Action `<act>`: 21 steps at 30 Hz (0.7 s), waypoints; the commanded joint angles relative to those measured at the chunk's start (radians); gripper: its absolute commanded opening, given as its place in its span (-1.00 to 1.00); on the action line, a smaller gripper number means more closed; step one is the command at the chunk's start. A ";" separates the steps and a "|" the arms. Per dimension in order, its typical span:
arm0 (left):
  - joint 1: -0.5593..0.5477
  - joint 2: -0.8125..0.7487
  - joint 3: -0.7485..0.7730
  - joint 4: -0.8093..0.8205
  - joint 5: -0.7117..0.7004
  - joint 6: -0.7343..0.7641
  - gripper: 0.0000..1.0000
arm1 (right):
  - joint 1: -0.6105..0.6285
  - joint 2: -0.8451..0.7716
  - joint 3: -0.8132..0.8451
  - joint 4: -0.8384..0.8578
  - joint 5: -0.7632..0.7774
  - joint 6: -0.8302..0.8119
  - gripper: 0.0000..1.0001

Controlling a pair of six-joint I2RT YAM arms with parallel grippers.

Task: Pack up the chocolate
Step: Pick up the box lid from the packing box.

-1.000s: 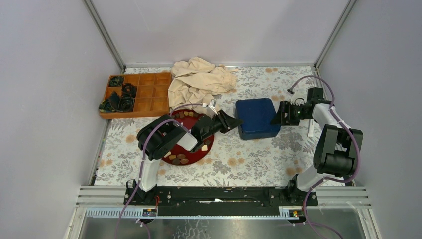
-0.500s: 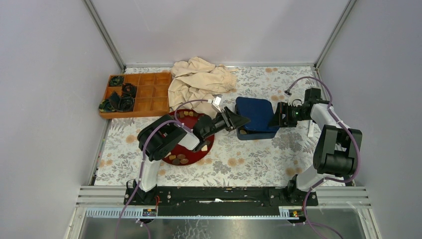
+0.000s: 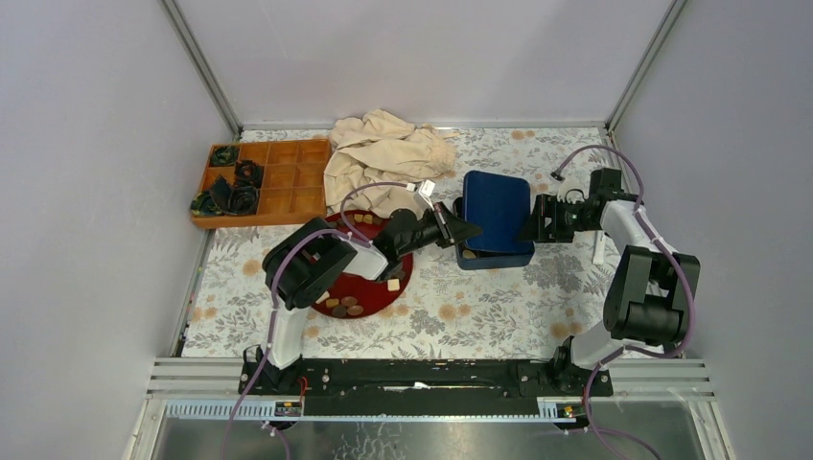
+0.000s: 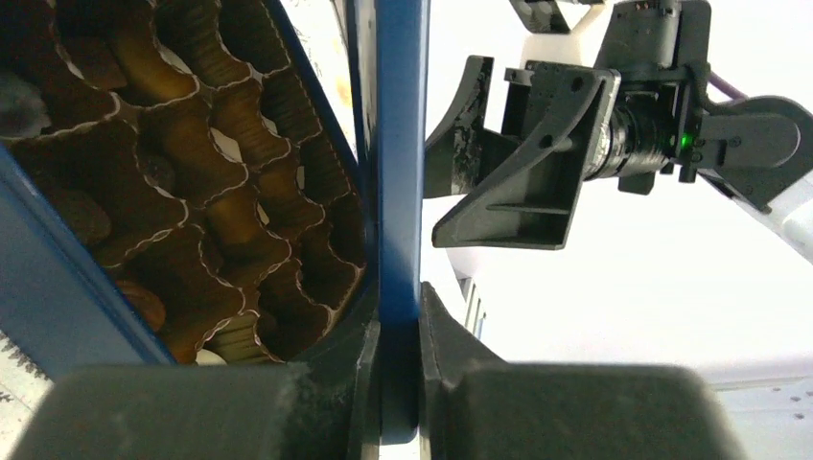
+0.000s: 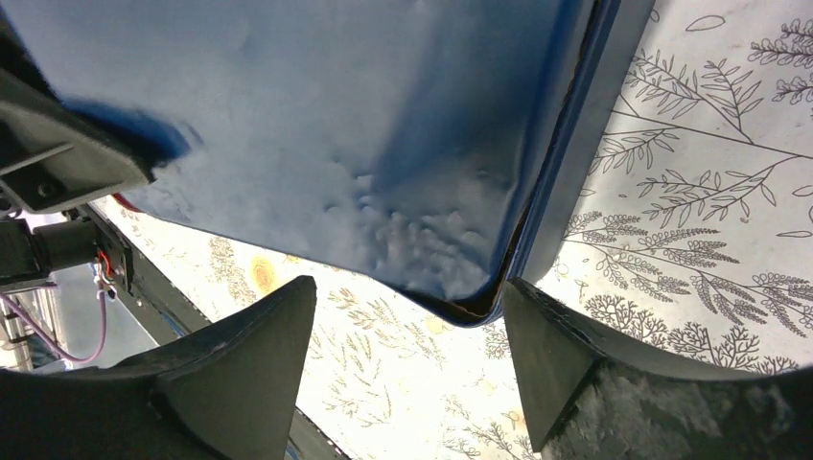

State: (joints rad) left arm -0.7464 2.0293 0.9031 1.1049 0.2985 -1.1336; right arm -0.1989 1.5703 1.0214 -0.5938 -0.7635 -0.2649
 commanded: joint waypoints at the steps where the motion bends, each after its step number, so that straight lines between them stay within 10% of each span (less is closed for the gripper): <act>1: 0.025 -0.036 0.017 0.053 0.029 0.014 -1.00 | -0.030 -0.064 0.034 -0.016 -0.063 -0.002 0.59; 13: 0.078 -0.038 -0.022 0.342 0.096 -0.157 -1.00 | -0.098 -0.203 0.026 0.076 -0.264 -0.024 0.65; 21: 0.102 -0.064 -0.071 0.503 0.085 -0.284 -1.00 | -0.109 -0.257 -0.022 0.434 -0.482 0.397 0.78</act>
State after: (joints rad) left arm -0.6533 2.0228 0.8639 1.4212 0.3866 -1.3518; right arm -0.3042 1.3174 1.0134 -0.3573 -1.1046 -0.1051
